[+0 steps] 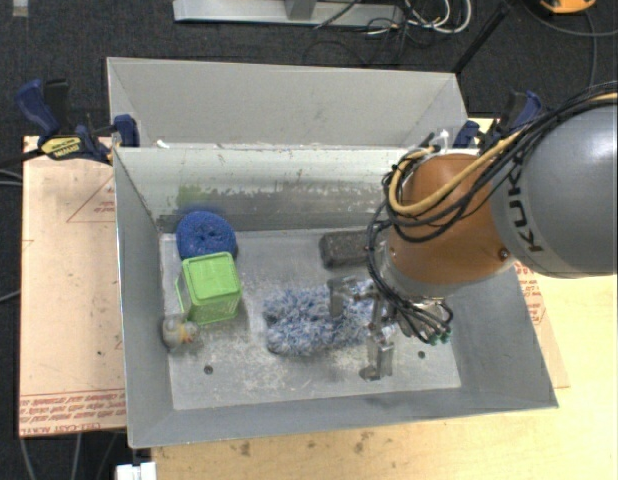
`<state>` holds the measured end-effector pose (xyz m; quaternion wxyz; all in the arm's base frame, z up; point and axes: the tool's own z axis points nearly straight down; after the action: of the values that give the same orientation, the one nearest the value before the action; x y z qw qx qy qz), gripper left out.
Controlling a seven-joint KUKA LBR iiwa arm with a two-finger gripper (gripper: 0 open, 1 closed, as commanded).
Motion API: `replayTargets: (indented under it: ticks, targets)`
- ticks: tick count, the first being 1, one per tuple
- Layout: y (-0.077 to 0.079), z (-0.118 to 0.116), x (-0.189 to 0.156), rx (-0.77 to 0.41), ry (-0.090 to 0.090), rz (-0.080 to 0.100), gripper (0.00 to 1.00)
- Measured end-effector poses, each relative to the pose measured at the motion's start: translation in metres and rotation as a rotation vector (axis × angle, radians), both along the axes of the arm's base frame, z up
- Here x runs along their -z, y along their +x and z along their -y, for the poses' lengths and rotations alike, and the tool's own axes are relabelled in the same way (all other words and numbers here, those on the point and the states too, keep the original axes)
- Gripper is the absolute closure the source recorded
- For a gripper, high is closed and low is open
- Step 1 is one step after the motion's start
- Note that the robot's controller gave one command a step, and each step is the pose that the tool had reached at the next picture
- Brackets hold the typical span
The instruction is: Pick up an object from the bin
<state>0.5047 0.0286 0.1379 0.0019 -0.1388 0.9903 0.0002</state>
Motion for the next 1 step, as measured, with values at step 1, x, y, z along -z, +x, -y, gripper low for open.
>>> replayTargets:
  ticks: [1]
  targets:
    - [0.0146, -0.0183, 0.0341, 0.192, 0.001, -0.002, 1.0]
